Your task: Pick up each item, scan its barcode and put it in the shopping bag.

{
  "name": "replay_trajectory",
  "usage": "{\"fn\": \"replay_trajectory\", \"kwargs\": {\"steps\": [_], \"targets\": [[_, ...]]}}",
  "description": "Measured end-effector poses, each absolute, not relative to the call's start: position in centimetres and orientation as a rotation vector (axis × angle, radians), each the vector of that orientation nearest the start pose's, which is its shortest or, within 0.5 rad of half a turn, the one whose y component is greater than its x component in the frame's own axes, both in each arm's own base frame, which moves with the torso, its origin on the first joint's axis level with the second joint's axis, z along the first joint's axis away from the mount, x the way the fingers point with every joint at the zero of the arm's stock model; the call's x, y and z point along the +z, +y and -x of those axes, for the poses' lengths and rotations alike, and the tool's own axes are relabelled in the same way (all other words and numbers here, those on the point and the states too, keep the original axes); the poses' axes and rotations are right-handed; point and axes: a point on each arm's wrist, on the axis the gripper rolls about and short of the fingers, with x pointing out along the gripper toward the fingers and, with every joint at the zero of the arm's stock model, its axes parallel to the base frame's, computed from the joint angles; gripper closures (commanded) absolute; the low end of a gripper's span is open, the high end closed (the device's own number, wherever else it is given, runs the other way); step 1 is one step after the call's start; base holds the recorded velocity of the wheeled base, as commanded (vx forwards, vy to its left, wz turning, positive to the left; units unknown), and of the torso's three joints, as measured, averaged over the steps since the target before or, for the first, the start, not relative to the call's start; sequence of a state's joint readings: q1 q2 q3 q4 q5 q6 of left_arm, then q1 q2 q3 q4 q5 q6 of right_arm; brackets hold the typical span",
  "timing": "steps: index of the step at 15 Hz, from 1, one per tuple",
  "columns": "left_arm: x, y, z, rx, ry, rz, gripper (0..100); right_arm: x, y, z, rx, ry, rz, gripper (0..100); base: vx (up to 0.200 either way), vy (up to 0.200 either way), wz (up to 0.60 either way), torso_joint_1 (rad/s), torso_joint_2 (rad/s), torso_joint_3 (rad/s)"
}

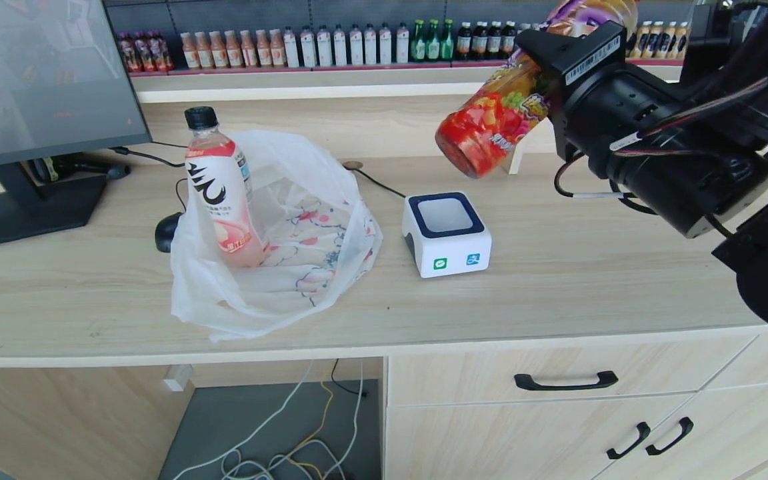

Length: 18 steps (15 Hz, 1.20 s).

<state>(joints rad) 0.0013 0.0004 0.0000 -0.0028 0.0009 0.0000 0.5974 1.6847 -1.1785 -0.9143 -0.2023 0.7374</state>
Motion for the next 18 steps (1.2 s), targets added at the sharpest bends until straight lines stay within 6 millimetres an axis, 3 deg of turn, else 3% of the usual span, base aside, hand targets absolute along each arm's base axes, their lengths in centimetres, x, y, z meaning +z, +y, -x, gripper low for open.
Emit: {"fn": "replay_trajectory", "kwargs": {"steps": [5,10,14,18], "targets": [[7.6,0.0,2.3,0.002,-0.002,0.0,0,32.4,17.1,-24.6,0.504,-0.404,-0.618,100,0.0,0.0,0.0,0.0,0.0,0.0],[7.6,0.0,2.3,0.002,-0.002,0.0,0,29.5,16.3,-23.3,0.437,-0.554,-0.346,100,0.0,0.0,0.0,0.0,0.0,0.0],[7.6,0.0,2.3,0.003,-0.002,0.0,0,26.9,15.7,-22.5,0.44,-0.564,-0.202,100,0.0,0.0,0.0,0.0,0.0,0.0],[7.6,0.0,2.3,0.003,-0.002,0.0,0,26.1,14.5,-23.0,0.401,-0.576,-0.069,100,0.0,0.0,0.0,0.0,0.0,0.0]]}}
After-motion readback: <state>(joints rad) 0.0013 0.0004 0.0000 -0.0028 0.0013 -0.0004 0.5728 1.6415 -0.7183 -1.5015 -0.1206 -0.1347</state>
